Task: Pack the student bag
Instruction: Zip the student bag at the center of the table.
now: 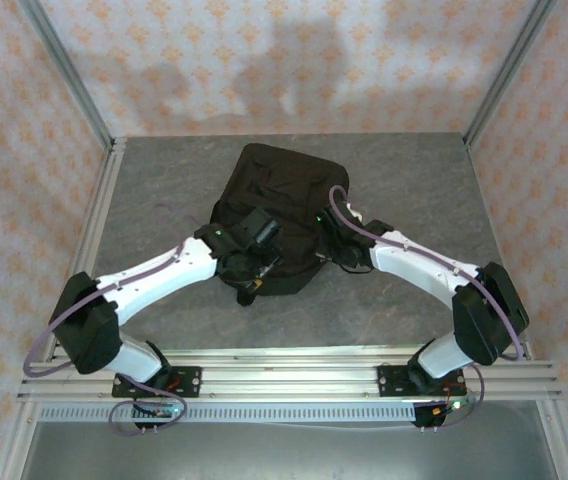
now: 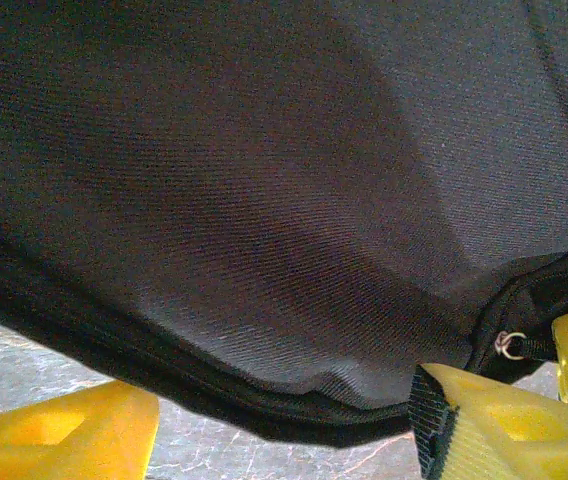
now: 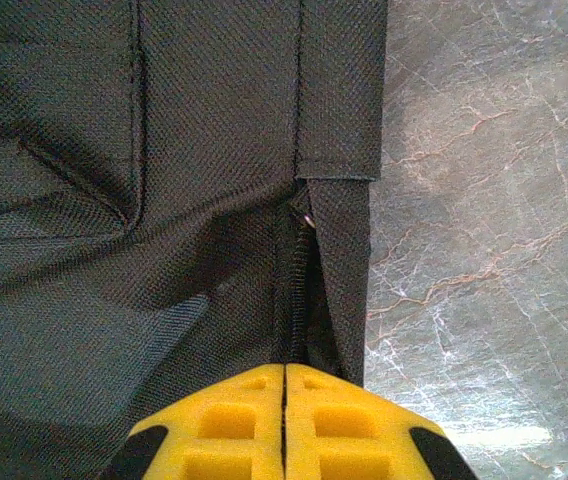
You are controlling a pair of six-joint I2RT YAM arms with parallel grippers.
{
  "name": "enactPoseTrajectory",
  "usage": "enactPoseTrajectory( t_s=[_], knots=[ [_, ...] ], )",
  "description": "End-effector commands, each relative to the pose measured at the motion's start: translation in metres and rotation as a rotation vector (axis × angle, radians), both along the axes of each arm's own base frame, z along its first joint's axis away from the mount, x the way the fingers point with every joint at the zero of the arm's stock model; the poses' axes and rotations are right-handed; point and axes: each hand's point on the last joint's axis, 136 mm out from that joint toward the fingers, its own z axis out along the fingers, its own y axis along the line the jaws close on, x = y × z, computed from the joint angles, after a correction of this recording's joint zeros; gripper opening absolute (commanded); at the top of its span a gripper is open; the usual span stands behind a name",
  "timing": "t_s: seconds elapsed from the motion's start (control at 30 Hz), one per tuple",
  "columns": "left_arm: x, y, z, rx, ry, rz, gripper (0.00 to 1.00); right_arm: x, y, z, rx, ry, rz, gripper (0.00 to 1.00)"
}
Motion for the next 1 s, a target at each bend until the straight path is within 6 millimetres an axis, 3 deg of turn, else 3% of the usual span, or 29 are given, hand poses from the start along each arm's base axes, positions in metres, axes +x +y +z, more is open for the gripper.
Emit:
enactPoseTrajectory(
  t_s=[0.0,0.17,0.37,0.77,0.9,0.97],
  knots=[
    [0.006,0.002,-0.006,0.034,-0.003,0.048,0.61,-0.001,-0.005,0.004,-0.012,-0.026,-0.014,0.0],
    [-0.005,0.01,-0.032,0.065,0.048,0.052,0.31,0.0,-0.01,0.003,-0.041,-0.031,-0.015,0.0],
    [-0.016,0.019,-0.034,0.078,0.05,0.025,0.02,0.007,-0.02,0.008,-0.114,-0.05,-0.018,0.0],
    [-0.033,0.03,-0.037,0.091,0.06,-0.027,0.0,0.066,-0.059,0.023,-0.263,-0.087,-0.104,0.0],
    [-0.031,0.016,-0.033,0.08,0.049,-0.083,0.0,0.08,-0.067,0.031,-0.24,-0.098,-0.151,0.0],
    [-0.029,-0.004,-0.027,0.065,0.035,-0.153,0.0,0.081,-0.064,0.036,-0.198,-0.096,-0.144,0.0]
  ],
)
